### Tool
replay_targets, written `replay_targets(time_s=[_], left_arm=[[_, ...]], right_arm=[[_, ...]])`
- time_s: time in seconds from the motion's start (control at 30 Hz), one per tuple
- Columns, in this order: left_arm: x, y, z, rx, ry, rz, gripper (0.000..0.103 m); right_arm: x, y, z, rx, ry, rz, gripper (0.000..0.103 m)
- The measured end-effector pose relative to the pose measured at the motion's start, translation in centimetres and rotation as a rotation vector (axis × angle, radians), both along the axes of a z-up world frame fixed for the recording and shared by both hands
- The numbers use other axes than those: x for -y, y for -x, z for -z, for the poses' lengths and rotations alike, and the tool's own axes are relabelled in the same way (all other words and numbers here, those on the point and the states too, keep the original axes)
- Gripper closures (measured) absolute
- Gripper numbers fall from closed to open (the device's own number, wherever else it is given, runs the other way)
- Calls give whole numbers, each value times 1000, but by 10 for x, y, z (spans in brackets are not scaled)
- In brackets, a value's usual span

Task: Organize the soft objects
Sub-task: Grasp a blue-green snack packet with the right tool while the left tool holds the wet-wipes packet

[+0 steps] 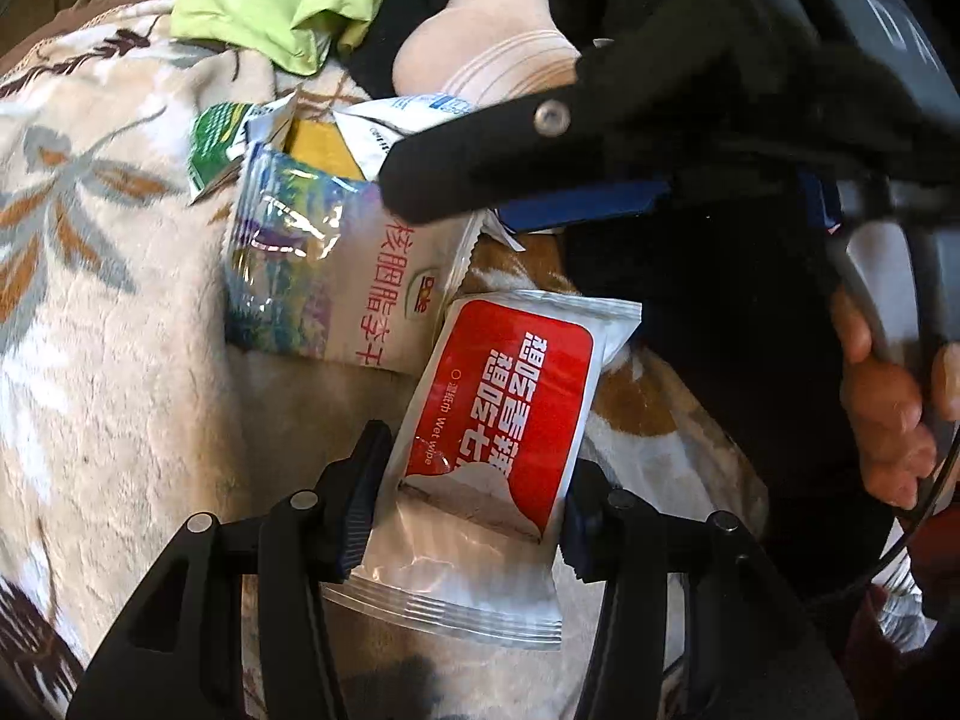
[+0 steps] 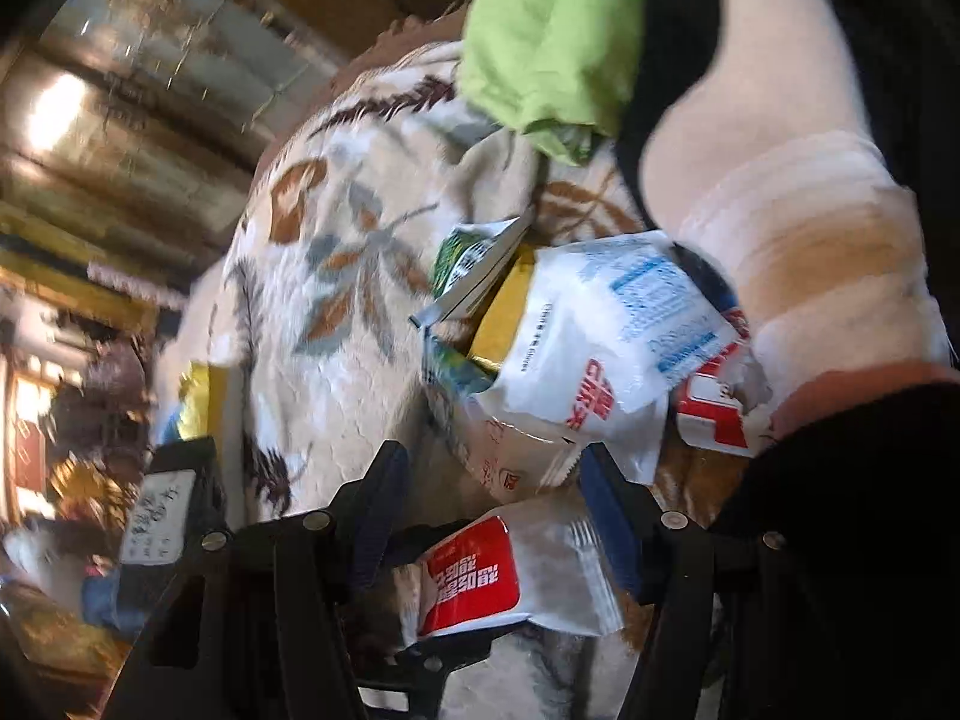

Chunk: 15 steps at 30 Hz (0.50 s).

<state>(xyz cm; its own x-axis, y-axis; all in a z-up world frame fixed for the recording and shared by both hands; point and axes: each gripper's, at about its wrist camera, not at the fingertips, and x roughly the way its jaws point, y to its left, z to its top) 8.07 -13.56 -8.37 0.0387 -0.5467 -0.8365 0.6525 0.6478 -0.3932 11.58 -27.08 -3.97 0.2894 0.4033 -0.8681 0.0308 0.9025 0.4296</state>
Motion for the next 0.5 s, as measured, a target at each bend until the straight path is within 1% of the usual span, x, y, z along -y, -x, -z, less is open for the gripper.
replay_targets(time_s=[0.13, 0.2, 0.3, 0.4, 0.43, 0.5], left_arm=[[-14, 2, -1, -14, -12, -9, 55], [-23, 6, 0, -21, -19, -12, 55], [-43, 12, 1, -42, -12, -31, 55], [-61, 12, 2, -44, -10, -58, 55], [-65, 11, 2, -47, -10, -66, 55], [-63, 7, 4, -51, -13, -84, 55]], right_arm=[[-10, -9, 3, -4, 41, -20, 36], [-19, -10, 1, 1, 51, -87, 28], [-29, -14, -5, 12, 40, -164, 30], [-45, -25, -20, 99, 164, -244, 28], [-53, -31, -18, 91, 194, -308, 28], [-61, -41, -1, 6, 210, -370, 30]])
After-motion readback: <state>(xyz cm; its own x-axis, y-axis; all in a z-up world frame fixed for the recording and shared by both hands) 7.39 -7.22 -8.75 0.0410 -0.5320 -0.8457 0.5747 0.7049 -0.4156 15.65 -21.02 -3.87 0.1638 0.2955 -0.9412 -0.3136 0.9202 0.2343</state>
